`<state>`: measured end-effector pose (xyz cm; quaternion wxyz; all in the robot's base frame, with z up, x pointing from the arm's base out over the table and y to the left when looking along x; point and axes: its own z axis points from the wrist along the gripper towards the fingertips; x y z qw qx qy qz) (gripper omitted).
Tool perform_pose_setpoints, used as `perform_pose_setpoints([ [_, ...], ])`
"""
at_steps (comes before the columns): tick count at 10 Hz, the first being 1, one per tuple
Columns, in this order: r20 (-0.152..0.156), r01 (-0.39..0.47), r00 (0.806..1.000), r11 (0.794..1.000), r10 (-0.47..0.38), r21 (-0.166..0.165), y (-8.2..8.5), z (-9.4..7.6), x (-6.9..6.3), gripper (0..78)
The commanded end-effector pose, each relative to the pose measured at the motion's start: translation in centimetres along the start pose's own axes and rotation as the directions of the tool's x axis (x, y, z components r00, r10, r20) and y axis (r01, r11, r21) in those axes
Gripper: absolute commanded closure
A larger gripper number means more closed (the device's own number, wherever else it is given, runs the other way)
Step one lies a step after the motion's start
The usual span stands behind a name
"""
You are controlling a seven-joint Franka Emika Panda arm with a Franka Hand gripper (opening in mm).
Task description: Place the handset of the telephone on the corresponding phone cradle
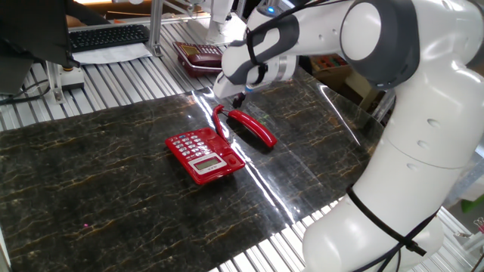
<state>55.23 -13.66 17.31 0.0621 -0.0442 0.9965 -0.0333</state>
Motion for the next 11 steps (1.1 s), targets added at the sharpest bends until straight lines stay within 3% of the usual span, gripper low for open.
perform_pose_setpoints([
  [1,-0.110,-0.113,0.988,0.994,0.111,-0.013,-0.2,-0.3,-0.2,77.6],
  [3,-0.094,-0.106,0.990,0.994,0.104,-0.014,-0.9,-0.1,1.5,77.6],
  [6,-0.034,-0.073,0.997,0.997,0.073,0.003,-2.6,1.4,3.6,77.6],
  [8,-0.032,-0.054,0.998,0.999,0.054,0.009,-3.2,2.0,4.0,77.6],
  [9,-0.030,-0.031,0.999,0.999,0.032,0.034,-3.8,2.6,3.8,77.6],
  [11,0.001,-0.016,1.000,0.999,0.016,0.040,-4.0,2.7,3.7,77.6],
])
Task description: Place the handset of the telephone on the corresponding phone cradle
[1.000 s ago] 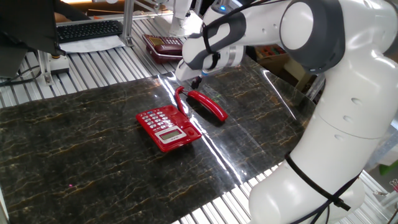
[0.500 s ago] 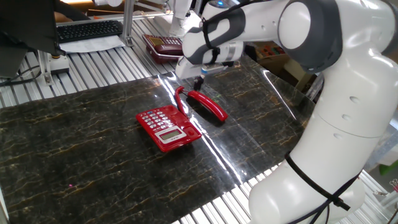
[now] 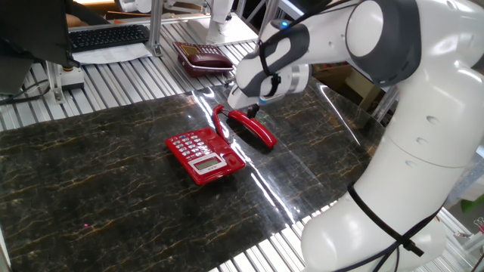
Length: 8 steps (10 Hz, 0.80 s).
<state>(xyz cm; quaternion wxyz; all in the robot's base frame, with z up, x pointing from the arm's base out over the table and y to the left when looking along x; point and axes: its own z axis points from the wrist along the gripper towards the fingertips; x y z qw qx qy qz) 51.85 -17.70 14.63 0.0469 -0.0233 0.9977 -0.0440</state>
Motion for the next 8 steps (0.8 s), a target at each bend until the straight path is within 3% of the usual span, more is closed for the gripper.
perform_pose_setpoints([
  [1,0.042,0.025,0.999,0.999,-0.026,0.026,-0.41,0.24,-0.34,77.6],
  [5,0.053,-0.009,0.999,1.000,0.009,0.014,-0.41,0.24,-0.34,77.6],
  [6,0.069,-0.030,0.997,0.999,0.029,0.014,-0.41,0.24,-0.34,77.6],
  [7,0.122,-0.052,0.991,0.999,0.050,0.013,-0.41,0.24,-0.34,77.6],
  [8,0.153,-0.063,0.986,0.998,0.060,0.011,-0.41,0.24,-0.34,77.6],
])
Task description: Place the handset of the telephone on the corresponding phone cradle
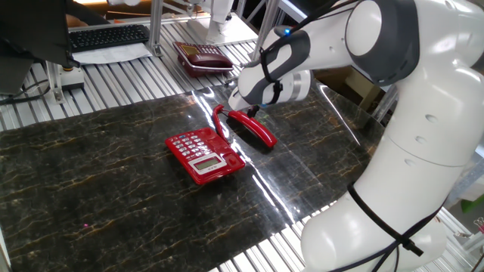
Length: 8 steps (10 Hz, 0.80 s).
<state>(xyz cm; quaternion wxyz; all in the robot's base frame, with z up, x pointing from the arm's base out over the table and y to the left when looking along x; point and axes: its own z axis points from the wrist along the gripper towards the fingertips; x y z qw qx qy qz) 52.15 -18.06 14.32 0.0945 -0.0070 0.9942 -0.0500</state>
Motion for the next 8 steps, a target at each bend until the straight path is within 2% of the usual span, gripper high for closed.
perform_pose_setpoints([
  [1,0.067,-0.026,0.997,1.000,0.026,0.000,-0.1,-0.1,-0.1,77.6],
  [3,0.094,-0.016,0.995,1.000,0.015,0.008,-0.3,0.2,0.1,77.6],
  [4,0.099,0.017,0.995,1.000,-0.019,0.020,-0.9,0.7,0.2,77.6],
  [5,0.106,0.062,0.992,0.998,-0.064,0.026,-2.0,1.8,0.2,77.6],
  [6,0.107,0.079,0.991,0.997,-0.081,0.025,-2.4,2.2,0.1,77.6],
  [7,0.137,0.115,0.984,0.993,-0.117,0.024,-3.5,3.6,-0.1,77.6],
  [8,0.141,0.132,0.981,0.991,-0.134,0.025,-3.8,3.9,-0.1,77.6],
])
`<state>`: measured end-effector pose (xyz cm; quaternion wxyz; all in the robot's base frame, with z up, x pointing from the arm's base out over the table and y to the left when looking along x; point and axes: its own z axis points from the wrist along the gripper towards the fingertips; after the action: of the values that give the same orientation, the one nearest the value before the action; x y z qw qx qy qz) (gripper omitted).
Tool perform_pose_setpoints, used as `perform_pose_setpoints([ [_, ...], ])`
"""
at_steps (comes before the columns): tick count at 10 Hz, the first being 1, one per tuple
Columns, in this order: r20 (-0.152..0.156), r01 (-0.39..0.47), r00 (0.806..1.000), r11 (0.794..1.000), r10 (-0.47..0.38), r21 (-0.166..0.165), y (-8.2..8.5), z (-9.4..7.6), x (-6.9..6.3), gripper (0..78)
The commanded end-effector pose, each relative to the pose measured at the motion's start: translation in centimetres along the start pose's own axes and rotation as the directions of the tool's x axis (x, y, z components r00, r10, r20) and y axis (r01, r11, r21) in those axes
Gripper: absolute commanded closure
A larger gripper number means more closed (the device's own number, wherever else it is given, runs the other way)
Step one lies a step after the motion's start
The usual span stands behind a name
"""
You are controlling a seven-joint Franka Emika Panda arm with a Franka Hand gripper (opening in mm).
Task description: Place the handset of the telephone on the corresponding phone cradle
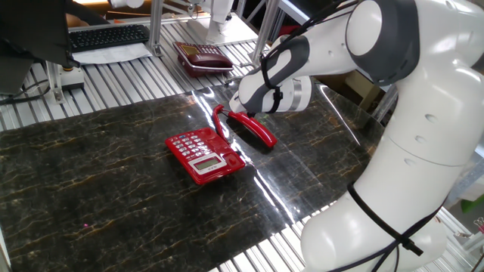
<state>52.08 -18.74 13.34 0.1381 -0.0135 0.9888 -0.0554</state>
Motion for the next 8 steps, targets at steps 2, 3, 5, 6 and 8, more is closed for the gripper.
perform_pose_setpoints([
  [2,0.033,0.143,0.989,0.990,-0.143,0.000,-3.5,3.1,-0.1,77.6],
  [3,0.027,0.151,0.988,0.988,-0.151,-0.005,-3.5,3.1,-0.1,77.6],
  [5,0.024,0.194,0.981,0.979,-0.193,-0.068,-3.2,2.6,-0.1,77.6],
  [6,0.023,0.198,0.980,0.978,-0.197,-0.067,-2.9,2.0,-0.2,77.6],
  [8,0.017,0.206,0.979,0.976,-0.205,-0.069,-2.4,1.4,0.0,77.6],
])
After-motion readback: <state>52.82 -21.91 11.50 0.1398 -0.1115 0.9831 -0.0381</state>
